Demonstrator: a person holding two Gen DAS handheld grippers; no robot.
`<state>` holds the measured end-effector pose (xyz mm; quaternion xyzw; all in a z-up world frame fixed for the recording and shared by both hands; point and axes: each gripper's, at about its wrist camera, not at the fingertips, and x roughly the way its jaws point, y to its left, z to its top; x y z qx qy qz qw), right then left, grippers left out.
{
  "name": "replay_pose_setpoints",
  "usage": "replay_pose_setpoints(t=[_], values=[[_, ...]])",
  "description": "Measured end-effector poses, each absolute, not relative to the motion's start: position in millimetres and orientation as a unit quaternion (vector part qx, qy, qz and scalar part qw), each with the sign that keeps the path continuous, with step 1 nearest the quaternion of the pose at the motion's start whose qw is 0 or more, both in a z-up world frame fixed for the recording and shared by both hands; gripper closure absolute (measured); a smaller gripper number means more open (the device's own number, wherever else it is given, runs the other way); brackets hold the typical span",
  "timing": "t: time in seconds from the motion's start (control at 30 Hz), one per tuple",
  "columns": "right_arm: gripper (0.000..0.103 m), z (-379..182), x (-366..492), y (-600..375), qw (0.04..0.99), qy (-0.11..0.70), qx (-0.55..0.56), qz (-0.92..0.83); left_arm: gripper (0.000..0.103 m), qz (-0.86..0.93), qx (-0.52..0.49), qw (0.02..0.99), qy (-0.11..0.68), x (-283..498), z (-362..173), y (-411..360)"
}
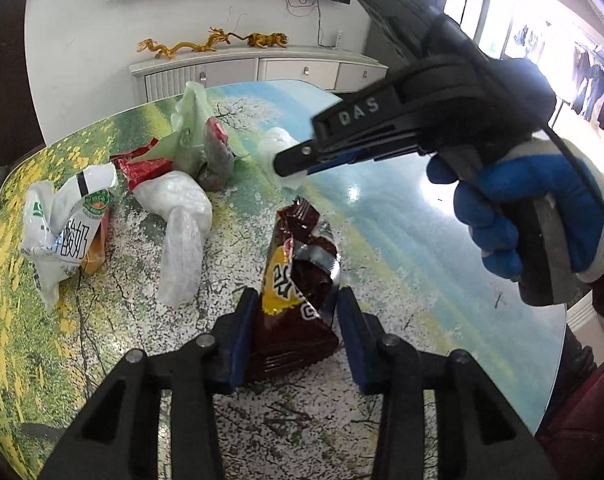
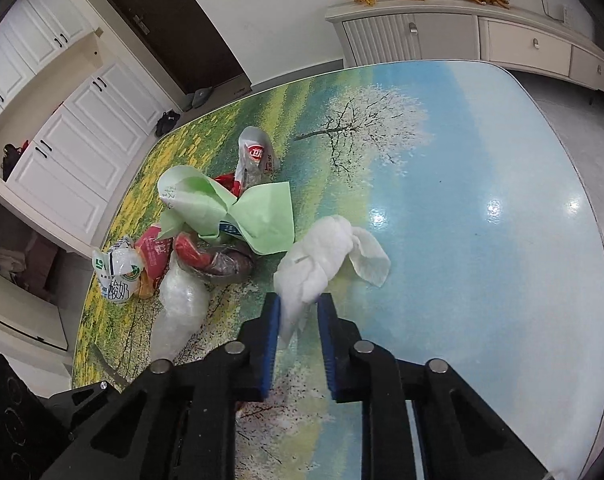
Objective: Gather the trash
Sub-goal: 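Grasp the brown snack bag with the left tool while the right tool grasps the white tissue, then carry both items over the bin and open both tools to drop them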
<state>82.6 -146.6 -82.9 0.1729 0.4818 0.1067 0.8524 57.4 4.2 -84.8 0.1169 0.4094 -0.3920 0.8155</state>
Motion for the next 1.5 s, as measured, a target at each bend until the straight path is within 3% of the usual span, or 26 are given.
replay_pose_setpoints(t=[0.23,0.8,1.17,1.5], values=[[0.096,-71.3,60.5,-165.3,0.865,0.452,0.179,0.126,0.069,-0.367,0.085,0.825,0.42,48.3,-82.1,6.7],[0.097,-20.7,-21.2,-235.3,0.902,0.357,0.208,0.121,0.07,-0.332,0.039,0.855,0.396,23.4,-36.5,-24.4],[0.097,-32.0,-75.1,-344.3,0.909,0.323,0.261,0.018,0.07,-0.396,0.058,0.835,0.378,15.4,-5.9,-130.4],[0.097,-85.0,-102.5,-430.1,0.884,0.334,0.322,-0.061,0.07,-0.456,0.101,0.792,0.393,20.1,-12.1,-264.3]])
